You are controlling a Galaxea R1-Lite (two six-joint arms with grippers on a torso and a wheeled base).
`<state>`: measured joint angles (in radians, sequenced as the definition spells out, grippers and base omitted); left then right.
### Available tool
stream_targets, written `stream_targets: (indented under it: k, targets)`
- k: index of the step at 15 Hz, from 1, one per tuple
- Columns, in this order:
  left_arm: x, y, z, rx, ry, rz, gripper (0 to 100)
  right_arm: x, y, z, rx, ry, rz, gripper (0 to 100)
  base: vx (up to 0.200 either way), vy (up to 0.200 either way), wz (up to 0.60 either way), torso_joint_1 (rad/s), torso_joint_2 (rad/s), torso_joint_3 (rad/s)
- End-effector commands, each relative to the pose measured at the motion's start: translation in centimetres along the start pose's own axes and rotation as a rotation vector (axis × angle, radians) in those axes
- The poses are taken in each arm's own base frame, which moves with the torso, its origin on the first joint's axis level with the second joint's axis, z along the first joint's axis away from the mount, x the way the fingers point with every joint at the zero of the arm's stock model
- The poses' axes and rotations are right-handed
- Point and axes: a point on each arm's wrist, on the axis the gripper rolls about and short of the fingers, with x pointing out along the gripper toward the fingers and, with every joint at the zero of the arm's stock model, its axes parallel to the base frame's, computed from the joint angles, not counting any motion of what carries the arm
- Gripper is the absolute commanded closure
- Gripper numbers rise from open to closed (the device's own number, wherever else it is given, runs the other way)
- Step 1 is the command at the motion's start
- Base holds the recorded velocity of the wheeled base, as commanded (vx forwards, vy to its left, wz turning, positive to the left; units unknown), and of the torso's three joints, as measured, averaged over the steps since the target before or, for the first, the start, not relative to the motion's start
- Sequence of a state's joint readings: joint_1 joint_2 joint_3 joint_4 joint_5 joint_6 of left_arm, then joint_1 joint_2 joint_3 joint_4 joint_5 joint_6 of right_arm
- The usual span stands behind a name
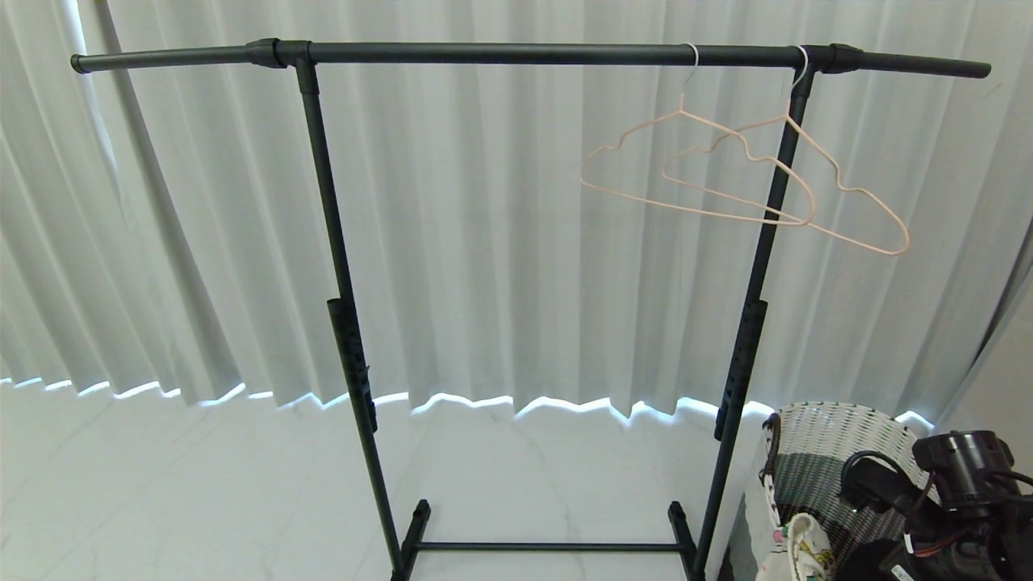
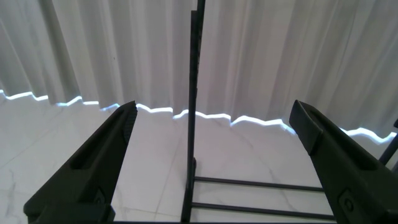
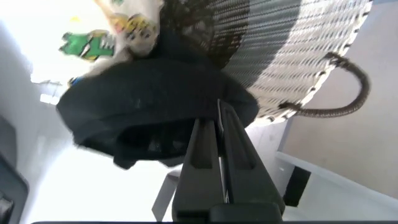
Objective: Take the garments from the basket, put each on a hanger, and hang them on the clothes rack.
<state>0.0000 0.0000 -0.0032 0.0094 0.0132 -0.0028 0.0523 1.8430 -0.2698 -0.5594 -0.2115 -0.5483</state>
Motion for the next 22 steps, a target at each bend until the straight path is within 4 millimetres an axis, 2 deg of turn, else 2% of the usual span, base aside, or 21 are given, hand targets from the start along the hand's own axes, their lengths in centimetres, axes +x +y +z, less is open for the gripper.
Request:
stream_targets:
  k: [1,4,7,9,10,11,12,14,16,22]
  targets:
    - [0.0,0.0,0.0,0.0,0.0,0.001,0,-0.7,-0.1,-0.2,0.01,-0.02,-0.006,100,0.0,0.0,0.0,0.0,0.0,0.0]
    - [0.0,0.0,0.0,0.0,0.0,0.001,0,-2.6,-0.7,-0.1,0.041,-0.092,-0.043,100,0.0,0.0,0.0,0.0,0.0,0.0]
    - [0.0,0.0,0.0,0.004,0.0,0.001,0,-5.9,-2.0,0.9,0.054,-0.174,-0.045,100,0.0,0.0,0.0,0.0,0.0,0.0]
    - [0.0,0.0,0.0,0.007,0.0,0.001,0,-10.3,-4.8,3.1,0.077,-0.229,-0.077,100,0.0,0.0,0.0,0.0,0.0,0.0]
    - [0.0,0.0,0.0,0.007,0.0,0.001,0,-11.8,-5.5,3.6,0.082,-0.242,-0.073,100,0.0,0.0,0.0,0.0,0.0,0.0]
    - [0.0,0.0,0.0,0.007,0.0,0.001,0,-15.6,-7.1,4.4,0.084,-0.255,-0.033,100,0.0,0.0,0.0,0.0,0.0,0.0]
    - [0.0,0.0,0.0,0.007,0.0,0.001,0,-17.9,-7.5,4.4,0.079,-0.257,-0.013,100,-0.2,0.0,0.0,0.002,0.0,0.007]
    - [0.0,0.0,0.0,0.007,0.0,0.001,0,-20.5,-7.5,4.2,0.062,-0.298,-0.015,100,-0.2,0.0,0.0,0.01,0.0,0.005]
    - [0.0,0.0,0.0,0.007,0.0,0.001,0,-21.5,-7.4,4.3,0.05,-0.337,-0.023,100,-0.2,0.0,0.0,-0.005,0.0,0.005]
    - [0.0,0.0,0.0,0.006,0.0,0.001,0,-22.2,-6.5,5.0,-0.013,-0.368,0.021,100,-0.2,0.0,0.0,0.001,0.0,0.003]
